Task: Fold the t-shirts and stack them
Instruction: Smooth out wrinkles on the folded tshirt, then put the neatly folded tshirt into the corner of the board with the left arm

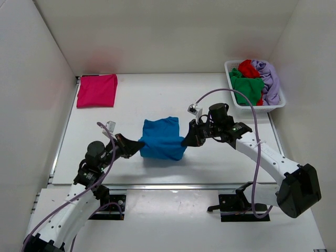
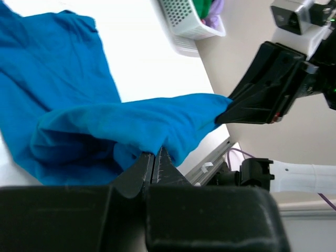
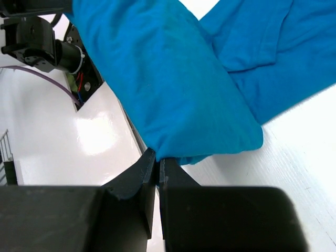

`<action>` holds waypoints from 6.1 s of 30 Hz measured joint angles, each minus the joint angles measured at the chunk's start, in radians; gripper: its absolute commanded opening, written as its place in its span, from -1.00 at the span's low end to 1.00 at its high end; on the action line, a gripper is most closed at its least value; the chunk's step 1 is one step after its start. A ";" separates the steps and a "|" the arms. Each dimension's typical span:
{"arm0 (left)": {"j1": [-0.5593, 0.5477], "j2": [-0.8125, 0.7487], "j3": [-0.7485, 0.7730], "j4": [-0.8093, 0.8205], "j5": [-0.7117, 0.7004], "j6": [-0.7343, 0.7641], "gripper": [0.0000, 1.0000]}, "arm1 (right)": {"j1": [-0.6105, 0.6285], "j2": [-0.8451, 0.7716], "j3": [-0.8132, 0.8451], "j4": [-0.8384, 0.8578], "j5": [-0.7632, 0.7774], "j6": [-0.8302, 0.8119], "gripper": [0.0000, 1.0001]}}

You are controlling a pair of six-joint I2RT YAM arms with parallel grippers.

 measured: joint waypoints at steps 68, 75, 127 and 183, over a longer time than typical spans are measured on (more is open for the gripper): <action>0.160 1.067 0.352 0.355 -0.217 0.080 0.26 | -0.143 0.846 0.782 -0.260 0.253 -0.218 0.67; 0.121 1.022 0.281 0.241 -0.220 0.091 0.45 | -0.142 0.601 0.500 -0.170 0.295 -0.180 0.73; -0.141 1.291 0.735 -0.323 -0.478 0.093 0.55 | -0.362 -0.051 -0.155 0.264 0.420 0.271 0.98; 0.489 2.067 2.338 -0.928 -0.727 0.803 -1.00 | -0.316 -0.109 -0.146 0.186 0.317 0.246 0.91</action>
